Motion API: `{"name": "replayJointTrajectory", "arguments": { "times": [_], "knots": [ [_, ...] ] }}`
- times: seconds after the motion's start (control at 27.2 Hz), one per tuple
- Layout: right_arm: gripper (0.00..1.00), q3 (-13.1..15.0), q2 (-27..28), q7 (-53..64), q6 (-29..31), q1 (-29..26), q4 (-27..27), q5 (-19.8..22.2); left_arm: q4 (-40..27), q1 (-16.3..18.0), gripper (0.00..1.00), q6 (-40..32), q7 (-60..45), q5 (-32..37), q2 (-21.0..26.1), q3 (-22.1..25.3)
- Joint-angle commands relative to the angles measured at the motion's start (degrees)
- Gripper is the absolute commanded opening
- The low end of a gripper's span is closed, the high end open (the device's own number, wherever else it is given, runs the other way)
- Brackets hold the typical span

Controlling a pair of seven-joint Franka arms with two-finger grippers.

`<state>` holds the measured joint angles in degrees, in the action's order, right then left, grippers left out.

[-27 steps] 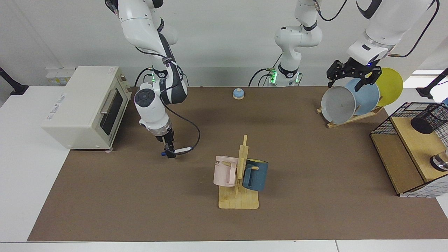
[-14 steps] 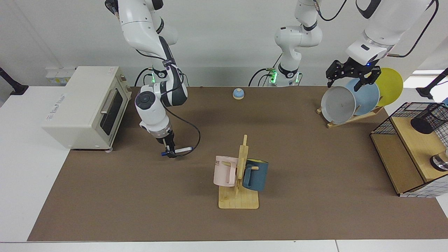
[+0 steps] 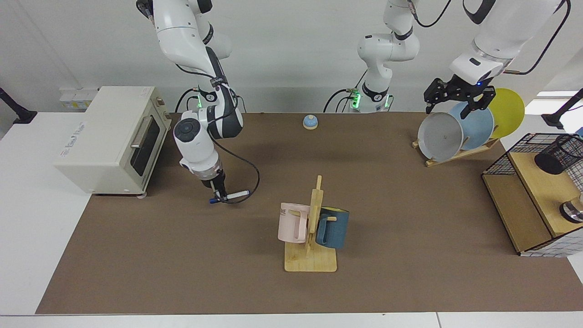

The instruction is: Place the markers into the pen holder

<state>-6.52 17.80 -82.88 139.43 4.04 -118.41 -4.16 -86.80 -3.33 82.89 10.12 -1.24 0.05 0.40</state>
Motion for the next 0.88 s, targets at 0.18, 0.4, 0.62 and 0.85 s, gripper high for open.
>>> {"name": "replayJointTrajectory", "arguments": {
  "times": [0.18, 0.4, 0.62, 0.85],
  "knots": [
    [0.0, -0.42, -2.76, 2.02, -4.77, -1.23, 1.34, -0.41, -1.71, 0.16, 1.0, -0.18, -0.37, -0.61, -1.54, -0.32],
    [0.0, -0.42, -9.52, 2.11, -11.8, -1.23, 1.87, -0.5, -1.71, 0.16, 1.0, -0.45, -0.45, -0.61, -1.63, -0.32],
    [0.0, -0.42, -14.28, 3.78, -21.02, -0.88, 5.47, -0.59, -1.8, 0.16, 1.0, -0.54, -0.19, -0.61, -1.63, -0.32],
    [0.0, -0.42, -19.98, 4.22, -27.45, -0.7, 8.02, -1.11, -2.41, 0.16, 1.0, -0.62, -0.1, -0.7, -1.8, -0.32]
  ]
}}
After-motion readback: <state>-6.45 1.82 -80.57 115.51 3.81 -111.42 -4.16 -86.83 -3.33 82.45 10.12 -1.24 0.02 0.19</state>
